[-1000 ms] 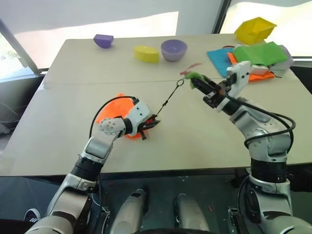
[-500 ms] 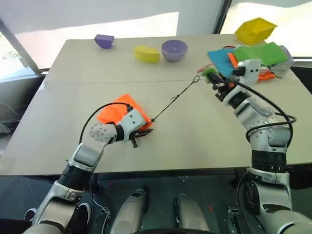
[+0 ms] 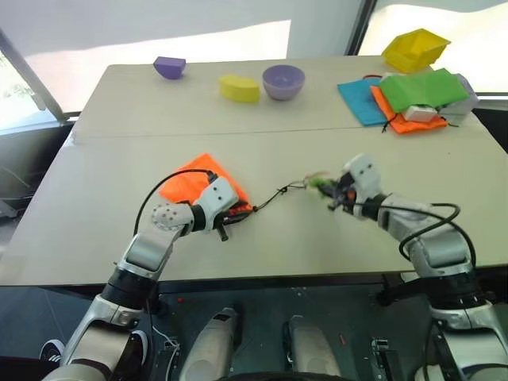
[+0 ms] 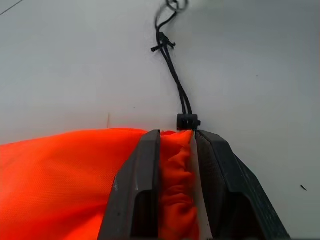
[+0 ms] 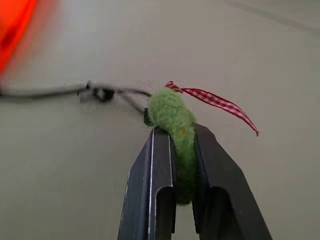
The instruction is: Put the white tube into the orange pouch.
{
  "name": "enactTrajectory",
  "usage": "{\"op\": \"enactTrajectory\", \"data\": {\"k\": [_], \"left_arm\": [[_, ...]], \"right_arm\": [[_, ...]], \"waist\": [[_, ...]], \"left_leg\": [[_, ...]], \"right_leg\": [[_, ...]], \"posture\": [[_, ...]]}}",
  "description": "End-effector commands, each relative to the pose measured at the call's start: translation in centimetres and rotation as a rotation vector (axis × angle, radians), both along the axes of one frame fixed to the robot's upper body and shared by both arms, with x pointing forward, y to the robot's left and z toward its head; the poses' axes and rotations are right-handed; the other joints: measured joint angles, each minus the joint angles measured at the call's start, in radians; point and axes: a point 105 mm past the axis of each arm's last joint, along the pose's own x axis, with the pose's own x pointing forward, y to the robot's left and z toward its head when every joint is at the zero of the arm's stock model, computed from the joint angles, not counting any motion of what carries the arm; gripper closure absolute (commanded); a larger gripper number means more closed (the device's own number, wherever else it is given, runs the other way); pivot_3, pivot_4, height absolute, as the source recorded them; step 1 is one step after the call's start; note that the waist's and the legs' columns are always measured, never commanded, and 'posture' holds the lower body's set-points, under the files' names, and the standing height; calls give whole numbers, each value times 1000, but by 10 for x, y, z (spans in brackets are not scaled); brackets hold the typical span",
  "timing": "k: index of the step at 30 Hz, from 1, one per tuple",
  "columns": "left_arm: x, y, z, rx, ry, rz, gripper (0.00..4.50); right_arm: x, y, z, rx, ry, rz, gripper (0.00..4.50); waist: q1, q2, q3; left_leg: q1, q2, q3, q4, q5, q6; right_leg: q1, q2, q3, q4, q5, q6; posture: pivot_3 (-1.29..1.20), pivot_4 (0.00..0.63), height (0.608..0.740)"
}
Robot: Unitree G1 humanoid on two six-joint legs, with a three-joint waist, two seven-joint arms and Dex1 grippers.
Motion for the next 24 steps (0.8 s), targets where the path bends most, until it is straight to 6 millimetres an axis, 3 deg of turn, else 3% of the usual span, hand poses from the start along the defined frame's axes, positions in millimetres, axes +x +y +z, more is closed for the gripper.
{"op": "enactTrajectory", "data": {"k": [1,4,8,14,16,19,22,24], "left_arm": [[1,-2,20,-64,-39,-30,1593],[4,-1,42,-149,-114,-19,85],[-4,12,72,-295,-124,-19,0],[-25,35,94,-380,-129,-34,0],[-25,59,96,-409,-124,65,0],[-30,100,86,-379,-124,230,0],[-41,134,62,-329,-115,381,0],[-47,150,50,-309,-118,473,0]], "right_arm": [[-1,7,23,77,-24,52,3574],[-1,8,32,60,-50,78,2268],[-15,-6,38,-1,-41,156,141],[-35,-14,54,-18,-56,288,24],[-45,-9,65,-9,-109,358,24],[-66,4,68,31,-151,464,24],[-87,21,44,56,-94,536,24],[-90,26,35,59,-92,542,24]], "waist": [[-4,0,0],[-1,0,0],[4,0,0],[-1,0,0],[-1,0,0],[-3,0,0],[2,0,0],[4,0,0]], "left_leg": [[0,0,0,0,0,0],[0,0,0,1,-1,-1],[-2,0,0,2,-1,-1],[-2,0,0,2,-2,3],[-2,1,0,2,-2,3],[-2,1,0,2,-2,3],[-2,1,0,2,-4,2],[-1,1,0,2,-5,2]], "right_leg": [[0,0,0,0,0,0],[0,0,0,0,1,-1],[-1,0,0,0,1,0],[0,0,0,-2,1,4],[0,0,0,-2,1,4],[0,1,0,-2,-1,1],[-1,0,0,-2,-1,0],[-1,0,1,-5,-2,-1]], "posture": [[0,150,740],[0,150,740],[0,150,740],[0,150,740],[0,150,740],[0,150,740],[0,150,740],[0,150,740]]}}
